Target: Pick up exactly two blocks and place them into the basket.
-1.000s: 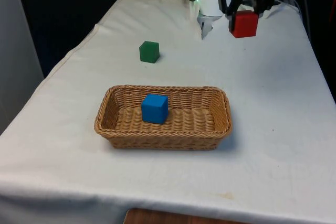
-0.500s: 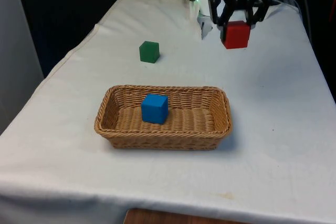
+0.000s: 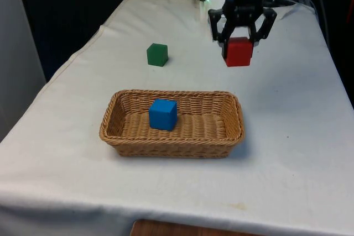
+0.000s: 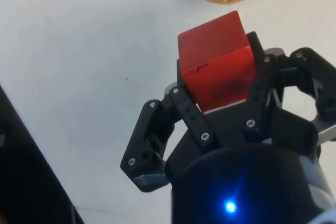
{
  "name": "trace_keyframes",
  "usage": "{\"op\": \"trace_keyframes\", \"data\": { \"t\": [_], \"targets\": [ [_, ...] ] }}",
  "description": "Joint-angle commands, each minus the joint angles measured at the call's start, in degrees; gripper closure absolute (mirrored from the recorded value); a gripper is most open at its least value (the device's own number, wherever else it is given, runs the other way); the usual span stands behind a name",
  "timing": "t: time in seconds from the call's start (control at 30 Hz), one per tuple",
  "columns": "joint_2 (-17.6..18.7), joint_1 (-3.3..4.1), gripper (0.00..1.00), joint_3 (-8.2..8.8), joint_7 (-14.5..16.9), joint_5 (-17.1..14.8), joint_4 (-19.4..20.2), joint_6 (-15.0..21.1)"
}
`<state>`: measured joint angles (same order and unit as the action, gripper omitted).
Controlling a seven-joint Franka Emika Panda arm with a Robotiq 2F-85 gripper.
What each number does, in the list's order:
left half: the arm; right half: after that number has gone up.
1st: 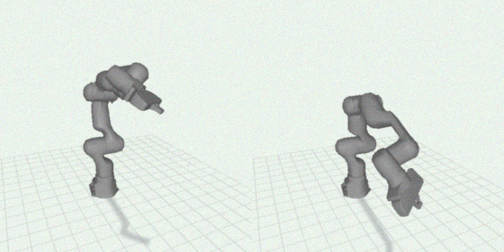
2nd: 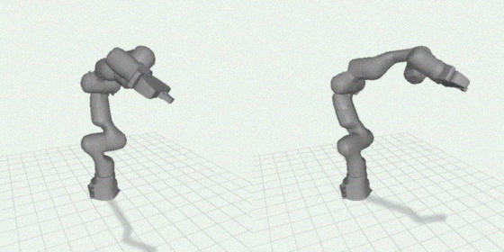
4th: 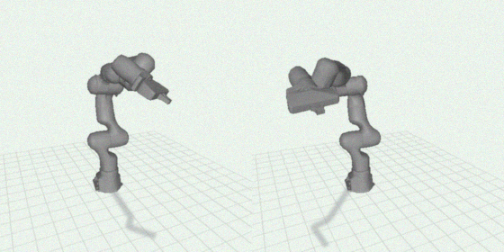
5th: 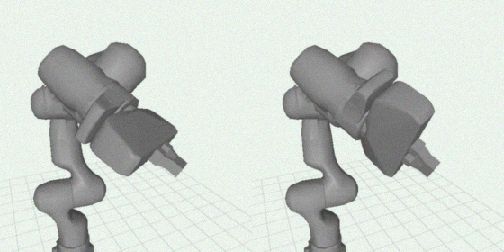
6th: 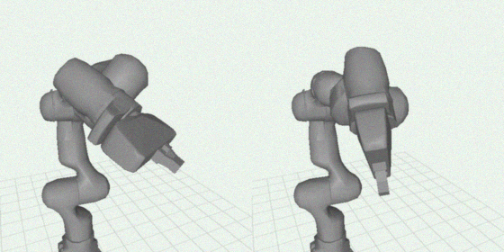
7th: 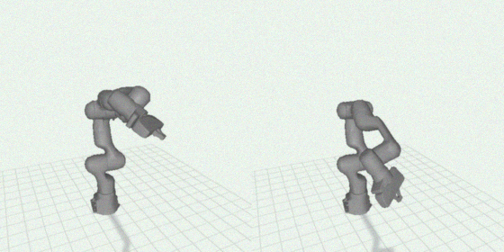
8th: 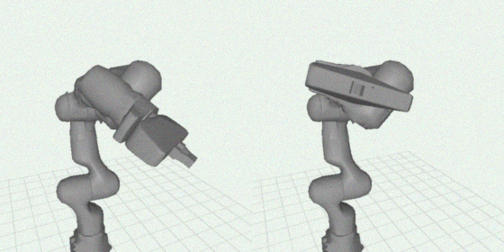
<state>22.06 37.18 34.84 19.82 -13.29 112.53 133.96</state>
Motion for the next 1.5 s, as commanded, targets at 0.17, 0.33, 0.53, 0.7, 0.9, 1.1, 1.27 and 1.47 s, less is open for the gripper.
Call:
{"op": "trace_keyframes", "data": {
  "t": [0.17,0.33,0.53,0.7,0.9,1.1,1.27,1.47],
  "targets": [
    [3.15,-0.97,1.0,0.11,1.72,-2.98,-2.58,-0.17],
    [6.36,-1.43,1.0,0.63,2.41,-5.04,-5.33,-0.34],
    [9.51,-2.01,1.0,1.09,2.86,-6.88,-8.14,-0.52],
    [11.52,-2.29,1.0,1.49,3.15,-8.14,-10.03,-0.69],
    [15.18,-3.21,1.0,2.06,3.21,-9.91,-13.81,-1.03],
    [17.82,-3.9,1.0,2.64,3.44,-11.0,-16.27,-1.2],
    [19.08,-3.67,1.0,3.55,3.55,-11.63,-16.9,-0.46],
    [22.23,-5.1,1.0,4.07,4.35,-13.24,-19.6,-0.8]
  ]
}}
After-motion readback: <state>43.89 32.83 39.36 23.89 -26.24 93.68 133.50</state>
